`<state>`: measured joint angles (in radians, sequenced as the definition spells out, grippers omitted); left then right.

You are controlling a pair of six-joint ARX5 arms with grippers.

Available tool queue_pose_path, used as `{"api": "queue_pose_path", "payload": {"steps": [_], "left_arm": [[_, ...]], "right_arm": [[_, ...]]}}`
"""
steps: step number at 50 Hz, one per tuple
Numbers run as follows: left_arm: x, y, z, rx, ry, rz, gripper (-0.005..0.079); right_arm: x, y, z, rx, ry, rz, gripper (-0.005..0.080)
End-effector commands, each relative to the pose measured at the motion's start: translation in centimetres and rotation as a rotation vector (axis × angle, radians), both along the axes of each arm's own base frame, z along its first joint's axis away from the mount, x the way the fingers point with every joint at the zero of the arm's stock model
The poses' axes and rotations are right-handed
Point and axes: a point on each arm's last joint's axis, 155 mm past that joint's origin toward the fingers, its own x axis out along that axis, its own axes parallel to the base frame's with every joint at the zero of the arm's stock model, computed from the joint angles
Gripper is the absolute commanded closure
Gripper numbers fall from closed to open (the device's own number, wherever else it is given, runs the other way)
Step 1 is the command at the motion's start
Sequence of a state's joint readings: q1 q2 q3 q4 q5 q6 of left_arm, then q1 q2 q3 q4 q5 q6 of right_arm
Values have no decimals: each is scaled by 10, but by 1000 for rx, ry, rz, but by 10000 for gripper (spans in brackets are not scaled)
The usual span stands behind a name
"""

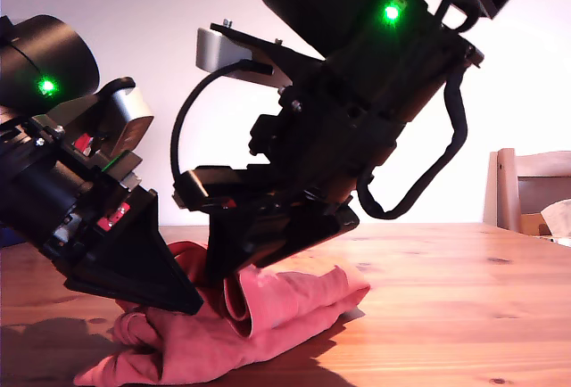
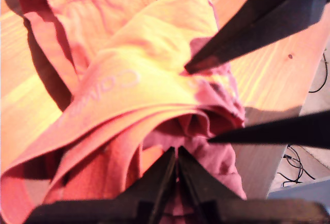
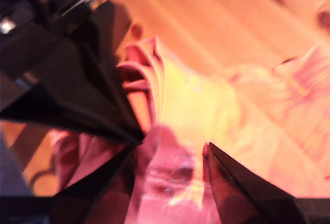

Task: Fold the underwear in front of you. After folding it, place it to the left side.

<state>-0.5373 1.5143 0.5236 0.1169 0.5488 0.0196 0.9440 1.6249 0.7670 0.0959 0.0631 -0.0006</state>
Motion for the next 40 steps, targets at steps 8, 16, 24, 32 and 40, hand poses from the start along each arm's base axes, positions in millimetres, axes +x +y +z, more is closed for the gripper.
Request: {"api": "queue_pose_path", "payload": {"steps": [8, 16, 24, 32, 40], "left_arm": [[-4, -1, -2, -7, 10, -16, 766], [-5, 0, -9, 3, 27, -17, 766], [-7, 0, -15, 12, 44, -18, 766], [-9, -1, -14, 2, 50, -28, 766], [-13, -3, -14, 3, 57, -38, 766]], "right_arm": [[-1, -7, -13, -23, -5, -14, 367], [-3, -9, -26, -50, 15, -13, 403], [-2, -7, -26, -45, 13, -13, 463], [-1, -8, -30, -48, 16, -19, 477], [-1, -8, -31, -52, 18, -18, 714]]}}
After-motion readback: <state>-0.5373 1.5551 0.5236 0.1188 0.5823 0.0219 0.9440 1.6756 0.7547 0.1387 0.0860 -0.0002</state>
